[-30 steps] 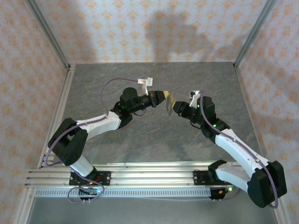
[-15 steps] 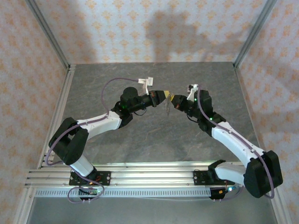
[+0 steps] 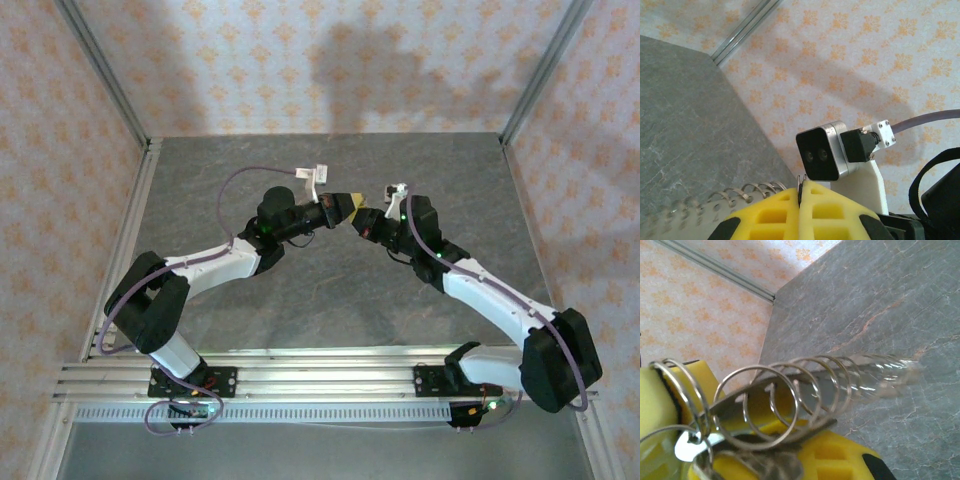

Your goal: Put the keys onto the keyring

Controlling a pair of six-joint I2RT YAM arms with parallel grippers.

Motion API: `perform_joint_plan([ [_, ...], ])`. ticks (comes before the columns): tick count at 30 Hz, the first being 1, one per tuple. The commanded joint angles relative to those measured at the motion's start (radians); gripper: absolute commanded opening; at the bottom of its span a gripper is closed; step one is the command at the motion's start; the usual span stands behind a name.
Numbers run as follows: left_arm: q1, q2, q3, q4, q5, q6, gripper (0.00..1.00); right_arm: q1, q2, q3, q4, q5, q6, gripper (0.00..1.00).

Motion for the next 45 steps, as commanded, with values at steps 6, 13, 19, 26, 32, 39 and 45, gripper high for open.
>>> perform_joint_plan([
  [6,-0.008,0.01,0.03,0.066,0.016,-0.005,0.0,-0.041,-0.16,-0.046,-0.118,0.036,-0.087,0.03],
  [13,-0.008,0.023,0.04,0.072,0.024,-0.012,0.0,-0.133,-0.241,-0.105,-0.161,0.026,-0.091,0.03],
  [19,-0.009,0.017,0.037,0.072,0.027,-0.012,0.0,-0.168,-0.24,-0.056,-0.159,0.01,-0.094,0.22],
  [26,-0.011,0.008,0.032,0.068,0.027,-0.011,0.0,-0.169,-0.192,0.018,-0.116,-0.031,-0.096,0.32],
  [32,-0.01,0.002,0.034,0.064,0.027,-0.009,0.0,-0.165,-0.183,0.034,-0.03,-0.091,-0.058,0.32],
  [39,-0.011,-0.005,0.031,0.058,0.027,-0.006,0.0,-0.13,-0.166,0.055,-0.023,-0.095,-0.063,0.32],
  [45,-0.012,-0.011,0.029,0.056,0.025,-0.006,0.0,-0.101,-0.138,0.073,-0.036,-0.08,-0.078,0.3],
])
